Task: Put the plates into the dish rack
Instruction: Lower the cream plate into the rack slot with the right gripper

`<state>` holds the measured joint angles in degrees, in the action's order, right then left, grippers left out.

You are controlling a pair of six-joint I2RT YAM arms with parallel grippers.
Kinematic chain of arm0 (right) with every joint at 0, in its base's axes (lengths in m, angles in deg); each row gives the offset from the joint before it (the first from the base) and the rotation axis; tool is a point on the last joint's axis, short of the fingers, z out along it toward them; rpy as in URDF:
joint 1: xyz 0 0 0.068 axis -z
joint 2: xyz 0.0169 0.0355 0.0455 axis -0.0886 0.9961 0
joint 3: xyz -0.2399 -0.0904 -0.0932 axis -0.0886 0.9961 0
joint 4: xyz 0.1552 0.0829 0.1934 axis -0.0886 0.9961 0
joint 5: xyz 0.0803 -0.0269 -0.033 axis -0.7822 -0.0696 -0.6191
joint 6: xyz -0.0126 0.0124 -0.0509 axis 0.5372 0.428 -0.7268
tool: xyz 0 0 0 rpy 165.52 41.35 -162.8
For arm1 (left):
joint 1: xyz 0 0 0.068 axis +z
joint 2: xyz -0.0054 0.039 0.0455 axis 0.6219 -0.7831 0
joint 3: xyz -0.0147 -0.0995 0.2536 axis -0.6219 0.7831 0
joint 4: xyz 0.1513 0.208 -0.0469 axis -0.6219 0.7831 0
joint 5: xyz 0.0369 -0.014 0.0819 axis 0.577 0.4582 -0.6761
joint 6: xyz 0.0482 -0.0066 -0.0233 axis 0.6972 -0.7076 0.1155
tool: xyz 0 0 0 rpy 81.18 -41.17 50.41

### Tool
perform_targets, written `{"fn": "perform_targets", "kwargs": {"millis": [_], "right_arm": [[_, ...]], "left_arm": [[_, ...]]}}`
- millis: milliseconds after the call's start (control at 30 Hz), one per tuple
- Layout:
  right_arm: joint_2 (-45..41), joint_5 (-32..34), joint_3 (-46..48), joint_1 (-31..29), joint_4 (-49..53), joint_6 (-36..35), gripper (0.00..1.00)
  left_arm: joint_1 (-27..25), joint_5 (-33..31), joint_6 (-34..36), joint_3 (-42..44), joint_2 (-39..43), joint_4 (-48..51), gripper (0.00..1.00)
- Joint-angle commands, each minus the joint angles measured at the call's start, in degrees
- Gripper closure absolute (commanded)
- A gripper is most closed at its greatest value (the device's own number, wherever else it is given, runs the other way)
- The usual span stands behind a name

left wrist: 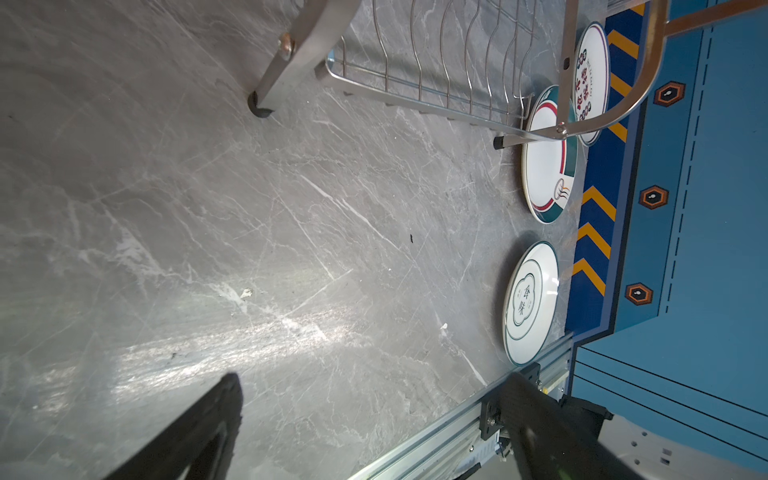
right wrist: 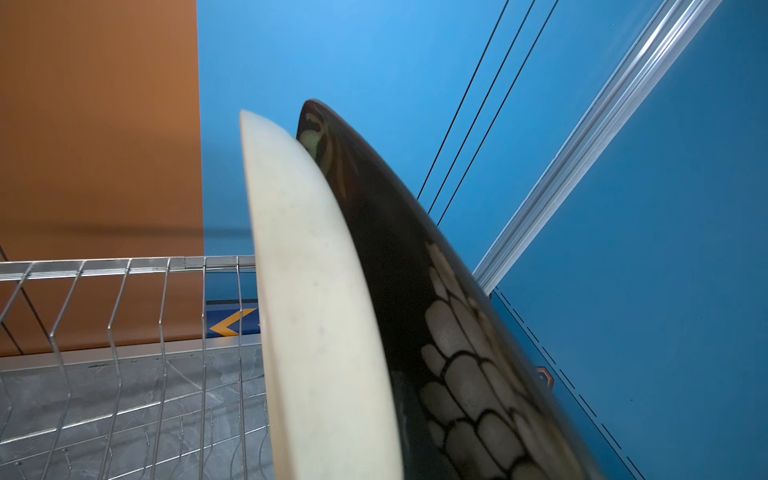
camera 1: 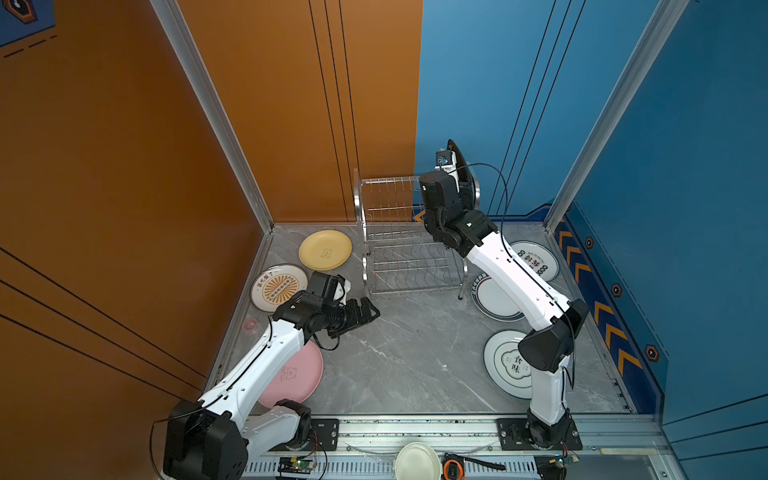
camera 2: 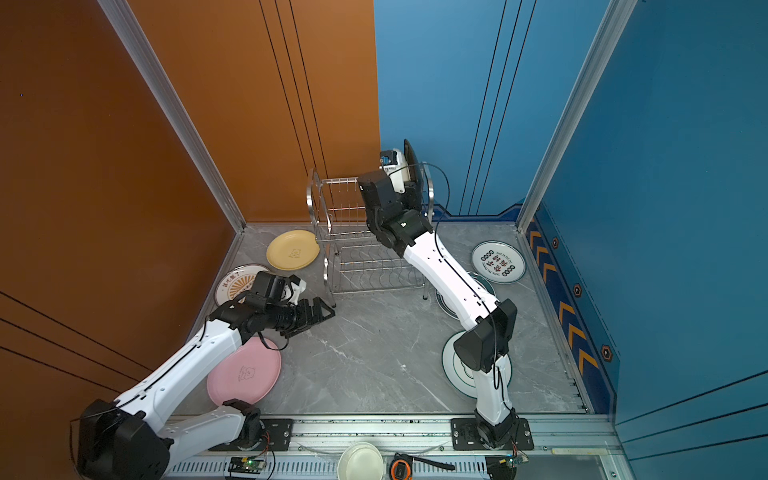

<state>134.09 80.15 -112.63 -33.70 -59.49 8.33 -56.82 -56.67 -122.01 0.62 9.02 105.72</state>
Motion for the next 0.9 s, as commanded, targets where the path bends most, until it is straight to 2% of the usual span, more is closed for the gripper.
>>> {"fn": "perform_targets", "kwargs": {"millis": [0,333,633,867], "right_arm": [[1.5,0.6,-1.3,0.7,2.5,1.9,1.0],[2.0,-2.6,-1.3,0.8,5.1,5.0,0.99],[0.6,-2.9,-1.8,0.0,5.8,4.6,0.73],[-1.9,-4.2,-1.6,-1.0,6.9,4.8,0.63]], "left_arm": [[0.5,1.0,-0.5,0.7,0.9,-0.3,0.02],[0.8,1.0,-0.4,0.8,0.8,-0.4,0.02],[1.0,0.9,-0.4,0.9,0.9,-0.3,0.02],[1.1,0.6,-0.2,0.8,1.0,-0.3,0.02]]}}
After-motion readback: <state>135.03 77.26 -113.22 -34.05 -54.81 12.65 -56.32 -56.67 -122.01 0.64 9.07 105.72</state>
